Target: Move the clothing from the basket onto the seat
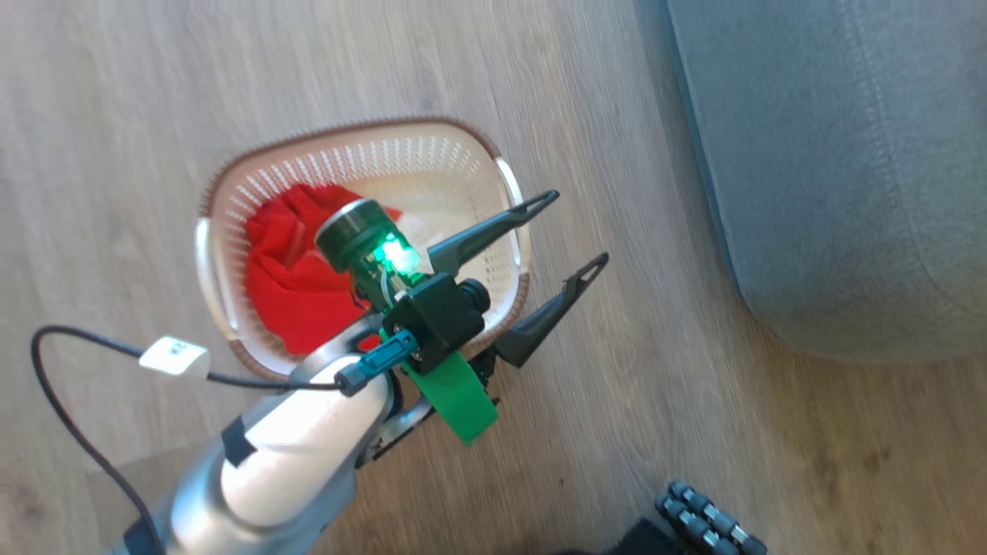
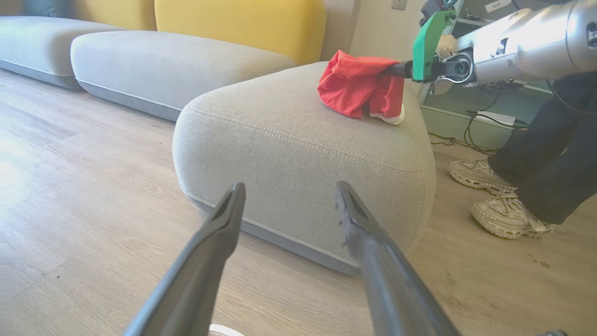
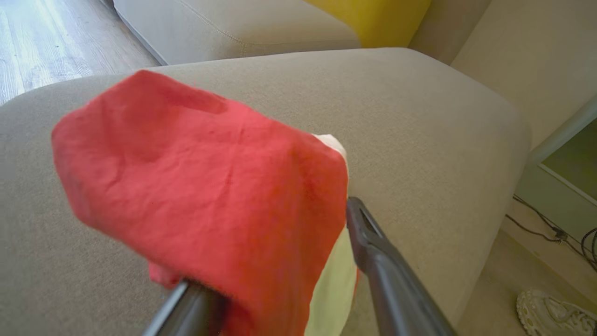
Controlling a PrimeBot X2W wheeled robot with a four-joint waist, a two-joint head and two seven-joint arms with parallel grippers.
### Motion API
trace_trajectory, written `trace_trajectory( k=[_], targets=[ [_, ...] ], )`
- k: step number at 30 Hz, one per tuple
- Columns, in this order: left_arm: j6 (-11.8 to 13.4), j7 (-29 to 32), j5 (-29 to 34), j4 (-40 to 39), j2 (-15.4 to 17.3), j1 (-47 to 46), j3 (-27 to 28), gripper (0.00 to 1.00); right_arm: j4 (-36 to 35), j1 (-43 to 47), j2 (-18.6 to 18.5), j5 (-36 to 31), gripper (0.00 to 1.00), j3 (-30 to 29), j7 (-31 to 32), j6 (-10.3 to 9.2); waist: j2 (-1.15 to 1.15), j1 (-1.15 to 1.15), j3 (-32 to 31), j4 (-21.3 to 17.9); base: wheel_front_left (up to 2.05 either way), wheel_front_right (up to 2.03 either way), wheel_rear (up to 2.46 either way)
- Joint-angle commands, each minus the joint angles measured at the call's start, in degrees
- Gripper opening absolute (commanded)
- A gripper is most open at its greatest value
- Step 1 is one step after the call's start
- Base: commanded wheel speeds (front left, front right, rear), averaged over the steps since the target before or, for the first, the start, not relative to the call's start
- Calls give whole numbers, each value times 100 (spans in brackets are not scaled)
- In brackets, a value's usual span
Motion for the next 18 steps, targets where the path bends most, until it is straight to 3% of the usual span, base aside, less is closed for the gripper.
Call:
trace_trajectory(
  k=[1,10,18],
  targets=[
    [-7,-27,-37,-138,-58,86,224,100,-17,161,-239,138,100,188,47,-2,0,1,-387,189,0,0,0],
    [-8,-27,-80,20,-308,461,424,100,17,701,-64,527,100,1191,-44,-2,0,1,-1094,433,0,0,0],
    [-8,-27,-84,203,-591,1013,915,100,-787,1583,148,1001,100,2134,-117,-2,0,1,-1983,782,0,0,0]
  ],
)
